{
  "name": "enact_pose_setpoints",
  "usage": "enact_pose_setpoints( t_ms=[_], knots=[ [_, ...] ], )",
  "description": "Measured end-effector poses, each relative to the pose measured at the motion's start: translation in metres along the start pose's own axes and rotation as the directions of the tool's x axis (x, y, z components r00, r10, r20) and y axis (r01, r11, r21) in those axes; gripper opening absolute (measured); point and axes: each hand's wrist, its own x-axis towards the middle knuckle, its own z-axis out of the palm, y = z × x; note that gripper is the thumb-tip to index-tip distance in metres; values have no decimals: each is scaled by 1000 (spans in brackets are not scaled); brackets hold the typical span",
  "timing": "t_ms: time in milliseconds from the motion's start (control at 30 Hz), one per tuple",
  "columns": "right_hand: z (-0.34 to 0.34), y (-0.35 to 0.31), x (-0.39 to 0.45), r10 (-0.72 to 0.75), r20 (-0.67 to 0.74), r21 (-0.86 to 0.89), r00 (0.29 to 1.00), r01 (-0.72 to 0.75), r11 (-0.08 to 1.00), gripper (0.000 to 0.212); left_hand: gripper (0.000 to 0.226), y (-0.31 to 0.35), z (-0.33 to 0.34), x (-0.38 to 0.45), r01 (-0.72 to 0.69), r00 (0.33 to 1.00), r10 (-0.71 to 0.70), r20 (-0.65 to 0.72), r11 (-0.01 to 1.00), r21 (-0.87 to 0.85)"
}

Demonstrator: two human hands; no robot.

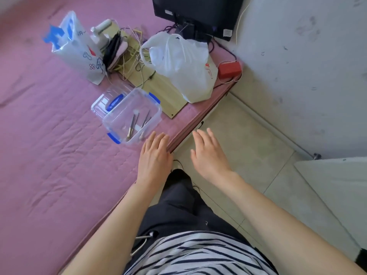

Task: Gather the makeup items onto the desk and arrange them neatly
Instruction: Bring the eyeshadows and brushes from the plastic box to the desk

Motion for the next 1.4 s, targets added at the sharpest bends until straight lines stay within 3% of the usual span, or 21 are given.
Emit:
enact_pose_setpoints(
  t_ms=[400, 633, 1067, 1400],
  knots=[
    [2, -31, 119, -225, 125, -141, 966, 242, 960, 56, 55, -63, -6, 63, 247, 964, -251, -84, 967, -56],
    [7, -52, 163, -292, 179, -121, 939, 316, 941, 56, 55, -81, -9, 81, 341, 930, -347, -119, 938, -68],
    [38, -63, 243, -518, 384, -141, 764, 603, 785, 56, 58, -108, 26, 105, 561, 806, -570, -159, 822, -99],
    [113, -68, 327, -565, 438, -176, 699, 683, 709, 55, 53, -176, 94, 144, 588, 785, -599, -158, 800, -115]
  ],
)
